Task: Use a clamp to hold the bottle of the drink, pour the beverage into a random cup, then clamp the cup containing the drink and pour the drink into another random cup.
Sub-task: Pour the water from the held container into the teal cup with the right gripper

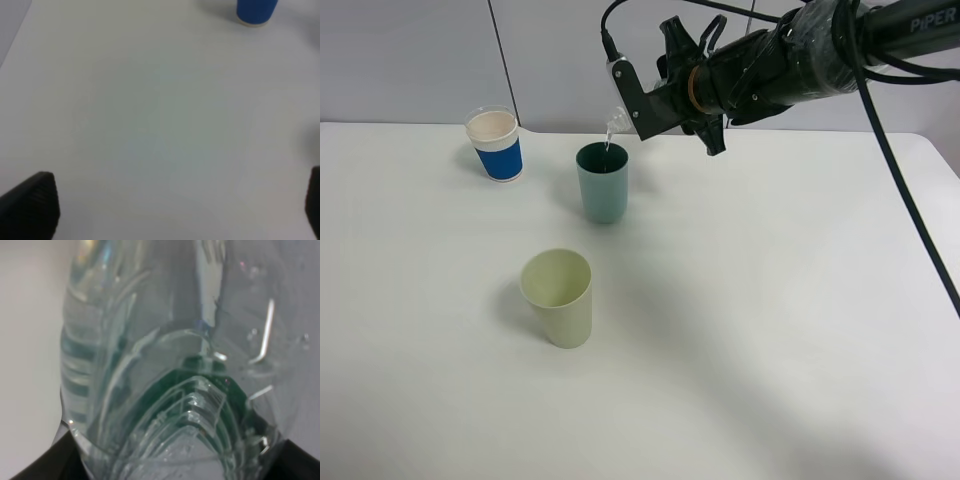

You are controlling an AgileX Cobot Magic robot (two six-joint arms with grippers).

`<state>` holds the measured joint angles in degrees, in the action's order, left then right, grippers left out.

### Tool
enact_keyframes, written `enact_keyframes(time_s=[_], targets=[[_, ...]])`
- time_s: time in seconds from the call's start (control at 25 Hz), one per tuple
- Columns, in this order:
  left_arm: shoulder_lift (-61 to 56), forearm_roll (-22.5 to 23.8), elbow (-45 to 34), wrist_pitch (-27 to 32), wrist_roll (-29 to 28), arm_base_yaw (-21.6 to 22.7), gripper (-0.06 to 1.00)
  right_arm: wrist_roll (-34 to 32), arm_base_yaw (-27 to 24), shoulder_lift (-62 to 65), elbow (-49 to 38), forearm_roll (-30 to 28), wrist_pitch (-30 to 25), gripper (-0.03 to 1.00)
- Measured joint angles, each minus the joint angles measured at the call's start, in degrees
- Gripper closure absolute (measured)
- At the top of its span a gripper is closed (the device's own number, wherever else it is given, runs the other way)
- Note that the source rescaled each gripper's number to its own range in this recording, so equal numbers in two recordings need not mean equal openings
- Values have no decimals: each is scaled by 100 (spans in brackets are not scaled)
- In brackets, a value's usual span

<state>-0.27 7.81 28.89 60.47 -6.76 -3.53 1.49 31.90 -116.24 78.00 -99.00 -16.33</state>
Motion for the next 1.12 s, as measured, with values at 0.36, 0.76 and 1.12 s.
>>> enact_keyframes(time_s=[0.36, 0.76, 1.12], targets=[[0, 0, 0, 0, 0, 0, -6, 229, 0, 0, 0, 0, 0, 97], [0, 0, 0, 0, 0, 0, -6, 294, 0, 0, 0, 0, 0, 97], [0, 0, 0, 0, 0, 0, -6, 563, 0, 0, 0, -1, 0, 97]])
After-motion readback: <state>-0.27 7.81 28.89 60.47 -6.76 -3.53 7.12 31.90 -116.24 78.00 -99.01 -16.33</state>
